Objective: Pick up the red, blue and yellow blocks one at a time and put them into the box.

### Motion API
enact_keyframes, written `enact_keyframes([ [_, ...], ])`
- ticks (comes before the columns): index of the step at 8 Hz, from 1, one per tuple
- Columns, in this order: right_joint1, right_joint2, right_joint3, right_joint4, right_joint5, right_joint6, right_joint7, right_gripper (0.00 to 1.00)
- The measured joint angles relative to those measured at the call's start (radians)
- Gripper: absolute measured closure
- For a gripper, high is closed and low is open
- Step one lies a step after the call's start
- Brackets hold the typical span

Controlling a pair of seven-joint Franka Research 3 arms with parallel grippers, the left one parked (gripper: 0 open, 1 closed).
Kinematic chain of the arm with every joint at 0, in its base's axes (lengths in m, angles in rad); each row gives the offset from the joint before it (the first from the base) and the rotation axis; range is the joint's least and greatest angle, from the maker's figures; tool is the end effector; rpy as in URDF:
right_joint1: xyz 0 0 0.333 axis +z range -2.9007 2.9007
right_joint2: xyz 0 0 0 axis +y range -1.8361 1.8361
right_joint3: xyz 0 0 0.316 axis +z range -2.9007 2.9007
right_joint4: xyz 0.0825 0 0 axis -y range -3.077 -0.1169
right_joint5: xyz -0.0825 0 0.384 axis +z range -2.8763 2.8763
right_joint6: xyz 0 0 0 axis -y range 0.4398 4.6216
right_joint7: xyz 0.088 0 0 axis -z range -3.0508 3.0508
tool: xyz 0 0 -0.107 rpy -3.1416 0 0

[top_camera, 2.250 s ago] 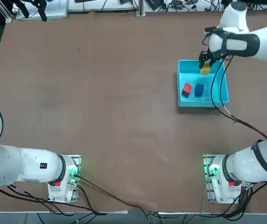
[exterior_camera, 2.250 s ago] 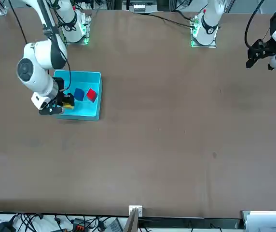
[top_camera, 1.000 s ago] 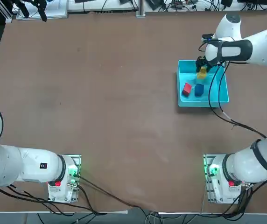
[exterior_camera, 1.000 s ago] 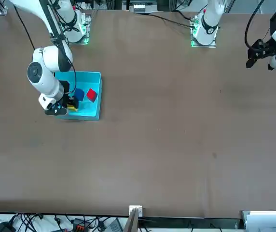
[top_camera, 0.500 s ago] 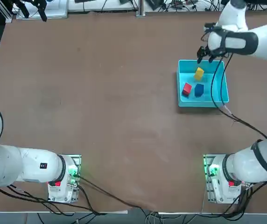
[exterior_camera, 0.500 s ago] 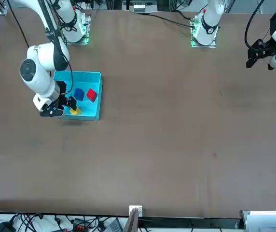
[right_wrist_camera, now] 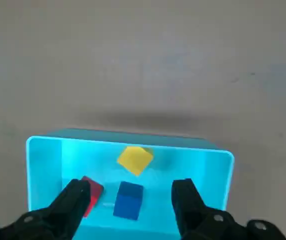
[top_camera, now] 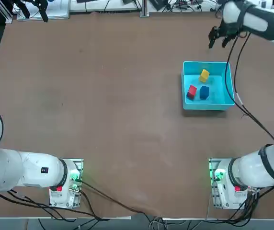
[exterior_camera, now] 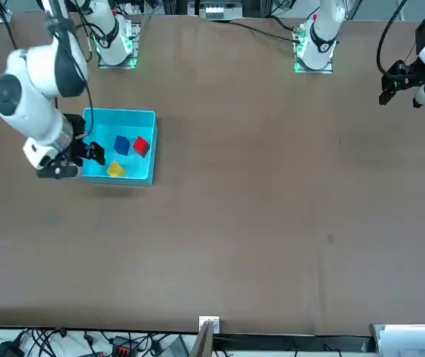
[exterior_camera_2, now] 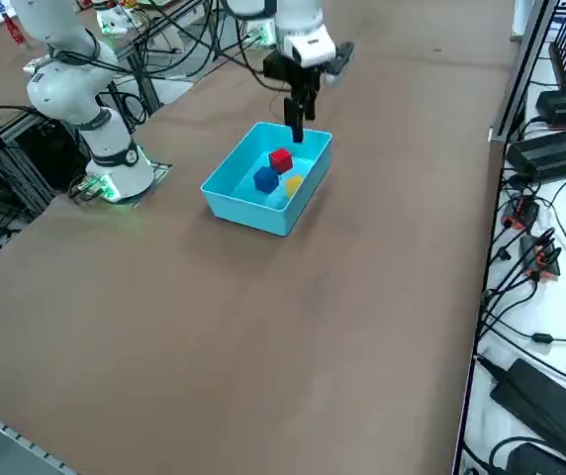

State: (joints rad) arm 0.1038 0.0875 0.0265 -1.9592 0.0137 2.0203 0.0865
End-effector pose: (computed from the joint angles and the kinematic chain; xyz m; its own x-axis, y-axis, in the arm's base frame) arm 0.5691 0.0751 0.4287 0.9989 0.0378 -0.0276 0.0374 -0.9992 -0.0121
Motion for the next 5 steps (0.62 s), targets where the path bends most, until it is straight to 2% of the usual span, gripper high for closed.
enact_keyframes([
  [5, -0.065, -0.014, -0.022, 0.22, -0.003, -0.264, -0.115, 0.0],
])
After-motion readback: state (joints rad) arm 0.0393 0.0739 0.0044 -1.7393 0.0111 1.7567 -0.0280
